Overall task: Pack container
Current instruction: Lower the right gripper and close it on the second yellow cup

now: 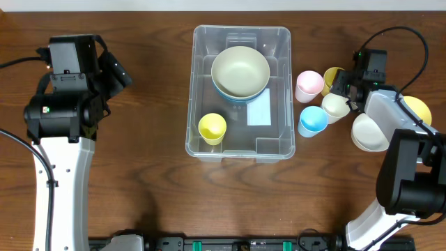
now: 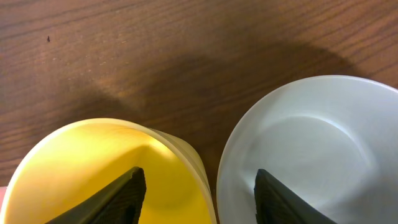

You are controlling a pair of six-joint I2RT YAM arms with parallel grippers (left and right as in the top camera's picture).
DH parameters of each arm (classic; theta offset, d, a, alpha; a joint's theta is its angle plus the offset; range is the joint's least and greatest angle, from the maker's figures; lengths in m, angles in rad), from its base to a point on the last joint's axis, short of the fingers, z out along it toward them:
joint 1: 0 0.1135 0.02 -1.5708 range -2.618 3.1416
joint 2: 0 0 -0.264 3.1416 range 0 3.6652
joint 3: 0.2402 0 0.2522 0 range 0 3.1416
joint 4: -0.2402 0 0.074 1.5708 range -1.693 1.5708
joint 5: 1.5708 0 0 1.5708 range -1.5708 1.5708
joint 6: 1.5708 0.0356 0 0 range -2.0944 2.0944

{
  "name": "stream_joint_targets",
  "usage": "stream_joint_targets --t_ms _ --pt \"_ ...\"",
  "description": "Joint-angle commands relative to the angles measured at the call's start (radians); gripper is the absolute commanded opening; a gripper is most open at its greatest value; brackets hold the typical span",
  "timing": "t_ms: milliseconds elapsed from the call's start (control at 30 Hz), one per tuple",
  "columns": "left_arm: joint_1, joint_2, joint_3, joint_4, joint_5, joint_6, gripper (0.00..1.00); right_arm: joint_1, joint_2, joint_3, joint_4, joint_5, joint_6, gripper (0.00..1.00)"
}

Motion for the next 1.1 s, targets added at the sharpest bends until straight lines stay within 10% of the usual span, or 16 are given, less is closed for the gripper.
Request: stream_joint_targets --t_ms 0,533,1067 --pt "0.003 0.005 0.012 -0.002 -0.016 -0.002 0.98 -0.006 0.002 0.009 0.005 -0.003 -0.015 0.54" --pt "0.003 0.005 0.012 -0.002 -0.016 -0.002 0.98 -0.006 -0.005 0.014 0.005 -0.003 -0.034 0.24" --pt "0.003 0.005 0.012 -0.002 -0.016 -0.002 0.98 -0.006 -0.031 0.026 0.005 -0.002 -0.034 0.30"
